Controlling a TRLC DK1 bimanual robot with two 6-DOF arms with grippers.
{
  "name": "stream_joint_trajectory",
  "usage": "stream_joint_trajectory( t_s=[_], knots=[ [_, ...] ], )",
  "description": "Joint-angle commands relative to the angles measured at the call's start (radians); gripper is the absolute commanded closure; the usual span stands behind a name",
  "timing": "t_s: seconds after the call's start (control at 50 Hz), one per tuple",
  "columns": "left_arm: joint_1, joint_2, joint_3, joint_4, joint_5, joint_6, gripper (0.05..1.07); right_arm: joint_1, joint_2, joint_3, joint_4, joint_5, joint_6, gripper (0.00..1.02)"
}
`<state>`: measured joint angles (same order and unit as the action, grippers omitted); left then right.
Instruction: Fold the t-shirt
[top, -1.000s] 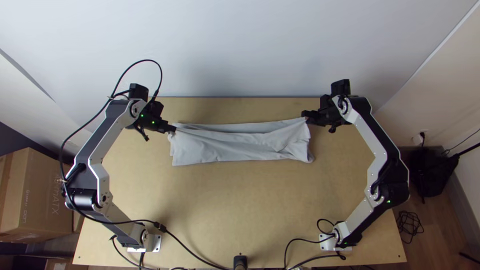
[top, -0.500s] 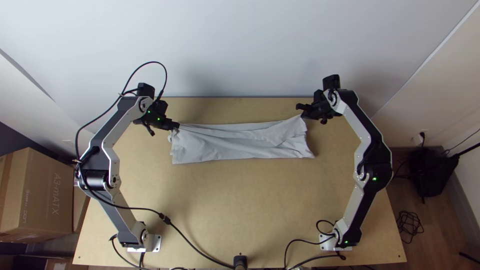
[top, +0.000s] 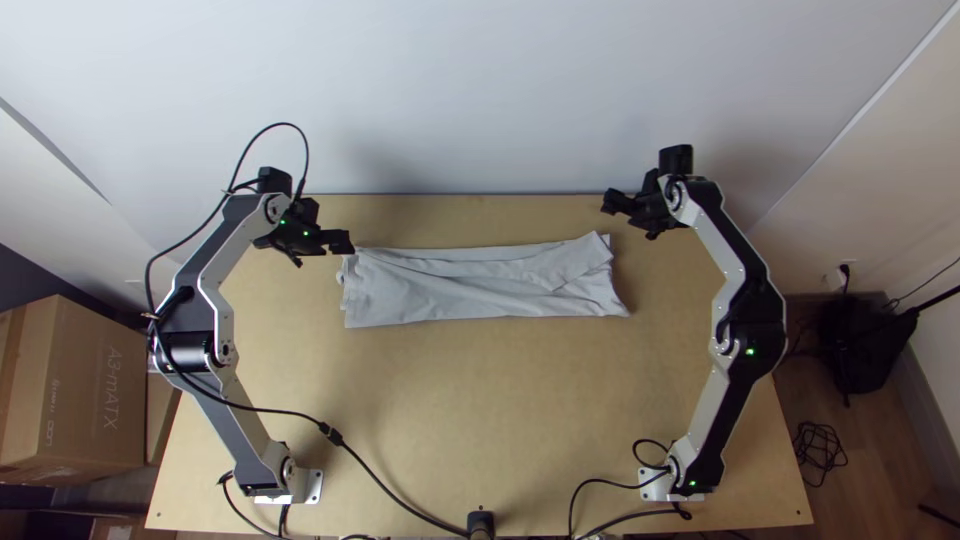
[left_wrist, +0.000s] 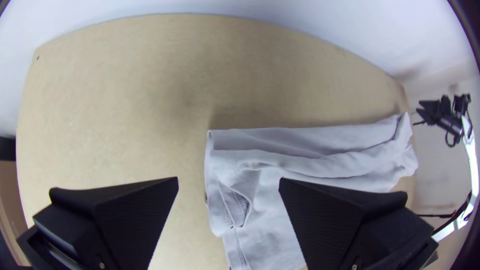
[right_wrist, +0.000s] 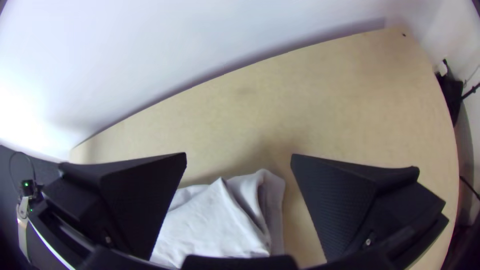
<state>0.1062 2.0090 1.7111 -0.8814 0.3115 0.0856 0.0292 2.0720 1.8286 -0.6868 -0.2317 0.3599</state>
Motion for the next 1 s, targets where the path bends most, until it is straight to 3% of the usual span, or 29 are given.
stream_joint_trajectory(
  t_s=[0.0, 0.1, 0.28, 0.36, 0.48, 0.66, 0.98],
  knots=[
    [0.041, -0.033, 0.001, -0.047, 0.077, -0.046, 0.09, -0.018, -0.121, -0.069, 0.010, -0.021, 0.070, 0.03],
    [0.064, -0.049, -0.048, -0.044, 0.126, -0.046, 0.09, -0.048, -0.168, -0.101, 0.006, -0.182, 0.172, 0.03],
    [0.089, -0.041, -0.105, -0.024, 0.181, -0.052, 0.09, -0.117, -0.204, -0.104, -0.010, -0.594, 0.372, 0.03],
    [0.099, -0.026, -0.125, -0.011, 0.248, -0.052, 0.09, -0.127, -0.217, -0.101, -0.008, -0.679, 0.402, 0.03],
    [0.101, 0.010, -0.131, 0.002, 0.262, -0.067, 0.09, -0.135, -0.236, -0.100, -0.008, -0.785, 0.427, 0.03],
    [0.093, 0.045, -0.137, 0.053, 0.261, -0.099, 0.09, -0.135, -0.265, -0.094, -0.008, -0.839, 0.441, 0.04],
    [0.006, 0.109, -0.117, 0.084, 0.239, -0.138, 0.09, -0.123, -0.306, -0.088, -0.008, -0.845, 0.445, 0.04]
  ],
)
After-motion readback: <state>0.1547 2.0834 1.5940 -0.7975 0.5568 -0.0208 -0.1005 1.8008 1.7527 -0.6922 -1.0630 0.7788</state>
